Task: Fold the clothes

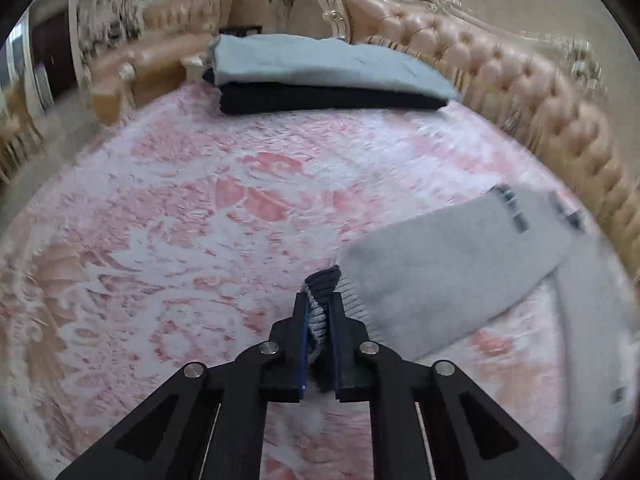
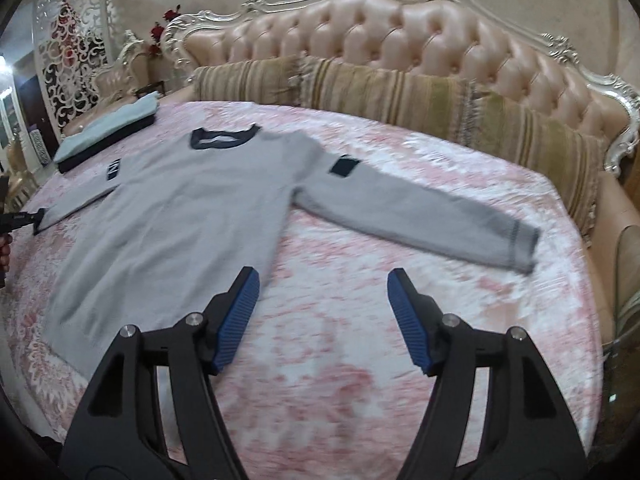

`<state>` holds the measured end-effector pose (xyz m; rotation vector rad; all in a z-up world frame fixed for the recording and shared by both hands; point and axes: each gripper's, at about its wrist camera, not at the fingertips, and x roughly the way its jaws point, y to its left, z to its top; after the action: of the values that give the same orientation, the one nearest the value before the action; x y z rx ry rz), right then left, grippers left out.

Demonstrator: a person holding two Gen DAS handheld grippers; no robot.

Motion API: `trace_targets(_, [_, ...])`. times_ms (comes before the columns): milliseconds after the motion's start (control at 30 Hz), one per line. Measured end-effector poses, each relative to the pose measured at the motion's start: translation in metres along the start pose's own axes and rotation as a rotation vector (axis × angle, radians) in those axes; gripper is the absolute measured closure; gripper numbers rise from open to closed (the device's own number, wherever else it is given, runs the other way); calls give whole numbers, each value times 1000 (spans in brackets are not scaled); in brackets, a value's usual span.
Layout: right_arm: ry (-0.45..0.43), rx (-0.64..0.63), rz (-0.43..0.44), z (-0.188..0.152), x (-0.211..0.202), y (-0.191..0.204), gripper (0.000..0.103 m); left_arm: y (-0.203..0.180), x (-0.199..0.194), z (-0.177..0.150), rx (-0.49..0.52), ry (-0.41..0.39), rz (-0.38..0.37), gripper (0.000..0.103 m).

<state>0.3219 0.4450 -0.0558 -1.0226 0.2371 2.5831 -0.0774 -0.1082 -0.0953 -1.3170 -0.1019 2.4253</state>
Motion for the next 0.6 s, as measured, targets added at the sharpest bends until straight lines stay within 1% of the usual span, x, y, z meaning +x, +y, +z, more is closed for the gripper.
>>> trace_targets(100, [-3,1,37,-5,3,12,33,-7,-22,13,-48,-15,-97,95])
trace_targets(133, [-3,1,48,-6,4,15,32,-11,-28,17,-55,-21,-119,95])
trace_targets(233, [7,13,56,-7,11,22,30,-32,-42,28,-31,-32,-114,95])
trace_targets(300, [12,14,70,-6,15,29,28,-48,-44,34,-22,-15,-115,95])
trace_targets(333, [12,11,78,-6,16,33,24,-59,-42,36,-11,-3,-107,95])
trace_targets(467, [10,-5,95,-3,19,49,21,-100,-22,38,33,34,-74,95])
trace_targets(500, [10,-9,104,-1,20,54,21,-111,-17,38,40,40,-77,95])
trace_targets(600, [-4,-13,115,2,20,63,20,-154,-6,41,68,53,-129,95])
